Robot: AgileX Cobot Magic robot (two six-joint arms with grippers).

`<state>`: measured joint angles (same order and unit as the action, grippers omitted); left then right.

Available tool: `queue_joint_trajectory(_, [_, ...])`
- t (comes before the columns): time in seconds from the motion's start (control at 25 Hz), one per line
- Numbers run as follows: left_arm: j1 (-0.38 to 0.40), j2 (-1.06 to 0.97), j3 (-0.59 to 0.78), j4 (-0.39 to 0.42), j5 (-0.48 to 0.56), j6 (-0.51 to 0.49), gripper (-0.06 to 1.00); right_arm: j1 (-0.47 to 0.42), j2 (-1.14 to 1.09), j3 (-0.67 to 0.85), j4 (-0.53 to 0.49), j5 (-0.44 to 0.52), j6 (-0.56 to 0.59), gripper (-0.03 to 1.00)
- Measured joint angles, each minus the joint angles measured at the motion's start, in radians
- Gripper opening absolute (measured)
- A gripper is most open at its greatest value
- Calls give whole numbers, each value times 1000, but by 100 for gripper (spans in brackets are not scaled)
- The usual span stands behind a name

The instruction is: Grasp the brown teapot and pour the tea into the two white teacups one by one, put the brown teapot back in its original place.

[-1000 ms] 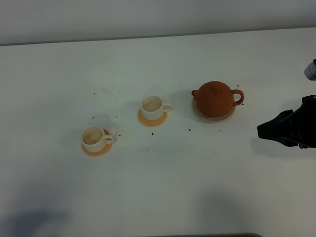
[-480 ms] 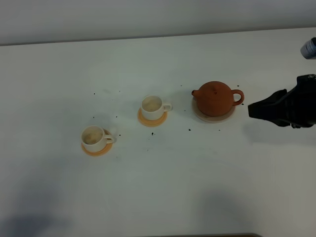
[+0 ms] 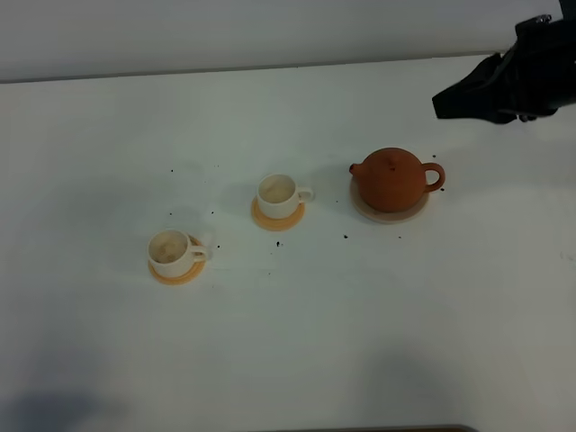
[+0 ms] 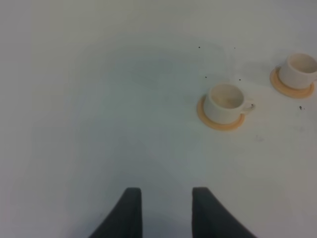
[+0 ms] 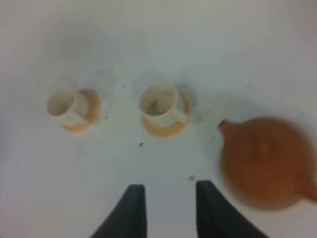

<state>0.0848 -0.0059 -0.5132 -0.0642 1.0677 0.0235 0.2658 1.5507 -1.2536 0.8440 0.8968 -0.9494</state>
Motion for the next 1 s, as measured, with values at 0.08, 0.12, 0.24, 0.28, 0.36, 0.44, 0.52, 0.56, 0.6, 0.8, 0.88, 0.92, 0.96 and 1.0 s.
queue_joint_trajectory(0.08, [0, 0, 0, 0, 0, 0, 25, 14, 40, -76, -72, 19, -17, 24])
queue_joint_trajectory(0.12, [0, 0, 0, 0, 0, 0, 25, 28, 63, -108, -119, 25, -26, 24])
queue_joint_trajectory(0.24, [0, 0, 0, 0, 0, 0, 25, 91, 134, -175, -277, 28, -70, 24])
queue_joint_trajectory(0.28, [0, 0, 0, 0, 0, 0, 25, 112, 161, -191, -325, 24, -83, 24])
queue_joint_trajectory(0.36, [0, 0, 0, 0, 0, 0, 25, 159, 213, -212, -437, 20, -102, 24])
queue_joint_trajectory(0.44, [0, 0, 0, 0, 0, 0, 25, 198, 274, -221, -539, 21, -112, 24])
queue_joint_trajectory(0.52, [0, 0, 0, 0, 0, 0, 25, 226, 330, -224, -635, 24, -115, 24])
queue_joint_trajectory(0.56, [0, 0, 0, 0, 0, 0, 25, 231, 359, -224, -671, 21, -117, 24])
queue_joint_trajectory(0.6, [0, 0, 0, 0, 0, 0, 25, 233, 382, -227, -693, 13, -117, 24])
queue_joint_trajectory(0.8, [0, 0, 0, 0, 0, 0, 25, 235, 485, -343, -788, 24, -123, 24])
queue_joint_trajectory(0.88, [0, 0, 0, 0, 0, 0, 25, 235, 502, -403, -803, 42, -166, 24])
queue_joint_trajectory(0.92, [0, 0, 0, 0, 0, 0, 25, 235, 508, -430, -811, 57, -202, 24])
queue_joint_trajectory(0.96, [0, 0, 0, 0, 0, 0, 25, 235, 517, -453, -817, 75, -256, 24])
queue_joint_trajectory(1.0, [0, 0, 0, 0, 0, 0, 25, 235, 527, -469, -823, 101, -317, 24])
